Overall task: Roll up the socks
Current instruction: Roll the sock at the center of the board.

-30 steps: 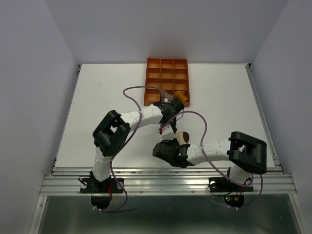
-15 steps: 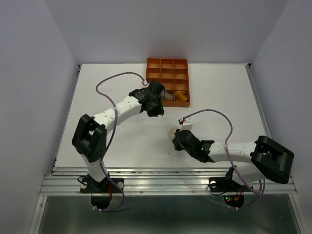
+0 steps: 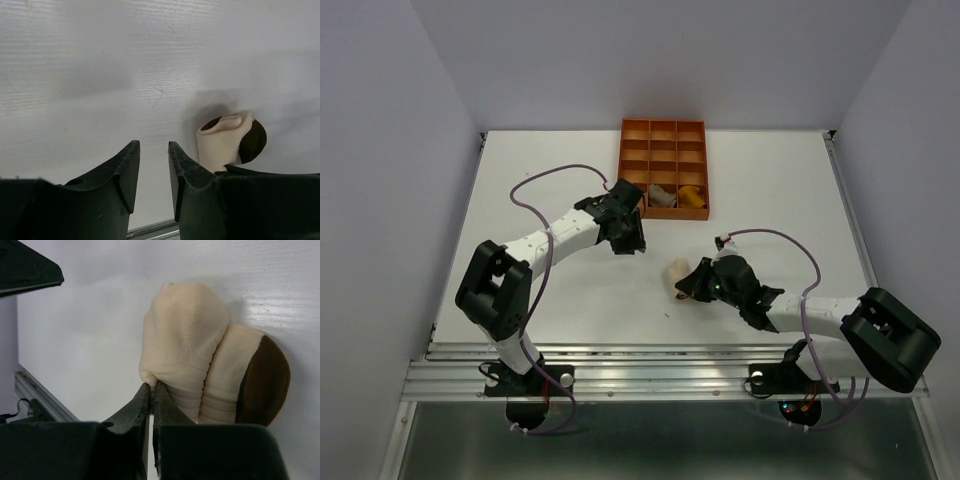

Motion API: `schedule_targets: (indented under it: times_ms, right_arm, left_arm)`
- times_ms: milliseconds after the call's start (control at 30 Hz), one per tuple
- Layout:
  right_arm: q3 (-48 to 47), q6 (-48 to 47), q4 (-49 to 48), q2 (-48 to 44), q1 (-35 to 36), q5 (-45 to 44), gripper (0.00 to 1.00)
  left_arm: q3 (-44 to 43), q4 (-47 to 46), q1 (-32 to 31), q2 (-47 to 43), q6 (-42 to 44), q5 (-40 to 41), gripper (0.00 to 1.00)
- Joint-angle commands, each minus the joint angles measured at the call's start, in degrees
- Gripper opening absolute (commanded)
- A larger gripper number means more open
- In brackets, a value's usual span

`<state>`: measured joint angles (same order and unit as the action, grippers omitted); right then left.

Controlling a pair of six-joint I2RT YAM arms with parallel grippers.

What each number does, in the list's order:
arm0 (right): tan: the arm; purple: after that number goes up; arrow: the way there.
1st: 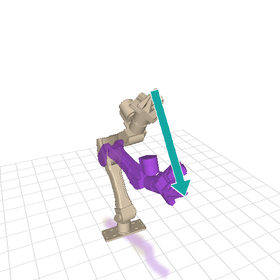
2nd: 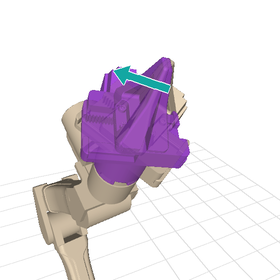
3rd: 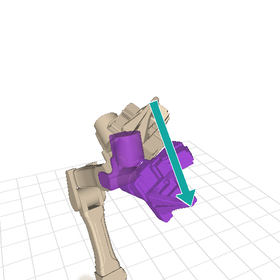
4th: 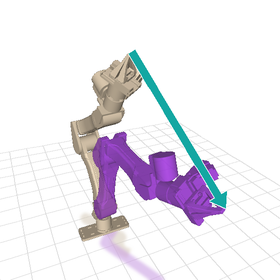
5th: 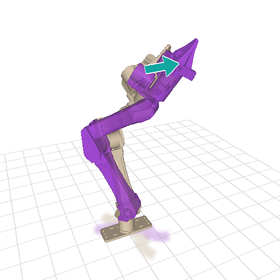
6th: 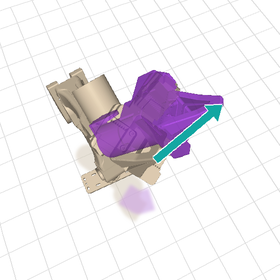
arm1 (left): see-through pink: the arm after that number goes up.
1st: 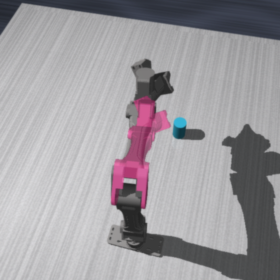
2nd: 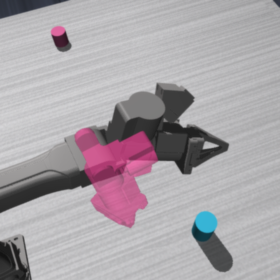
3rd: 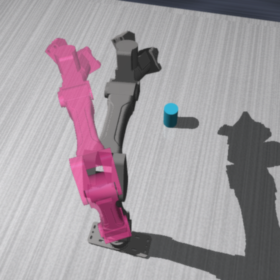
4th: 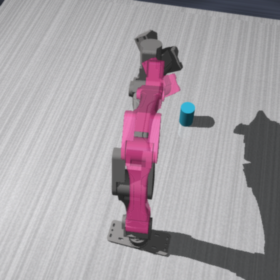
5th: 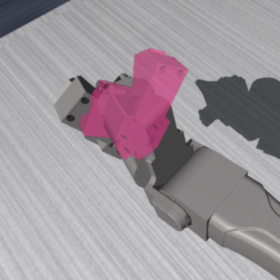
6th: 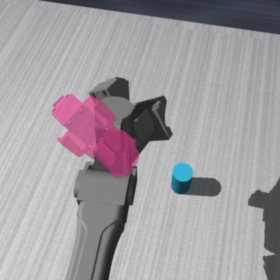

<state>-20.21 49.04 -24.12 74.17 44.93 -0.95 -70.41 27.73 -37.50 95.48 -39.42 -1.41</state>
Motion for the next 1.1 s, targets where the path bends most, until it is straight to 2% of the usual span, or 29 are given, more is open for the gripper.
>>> schedule_targets:
  times_ms: [0, 300, 400, 600, 1067]
  right_arm:
    - [2.89, 6.94, -6.73, -2.01, -2.47, 6.57, 0.01]
    - [10.7, 16.25, -13.14, -1.57, -5.9, 6.93, 0.01]
    - [15.0, 19.78, -18.5, -2.89, -8.27, 7.63, 0.01]
    - [17.39, 21.63, -18.51, -2.19, -12.75, 11.49, 0.01]
    - [21.53, 29.28, -18.51, 8.18, -18.47, 14.57, 0.01]
  left_arm:
    - [1.77, -3.11, -0.21, -2.32, 1.63, -3.15, 0.4]
    - [3.7, -5.49, -0.82, -1.97, 2.42, -6.93, 0.4]
    - [3.44, -6.45, -1.79, -1.35, 3.46, -8.95, 0.4]
    - [2.3, -10.22, -4.16, 0.05, 4.52, -14.57, 0.4]
    - [-4.11, -11.12, -9.0, 7.52, 4.7, -16.53, 0.41]
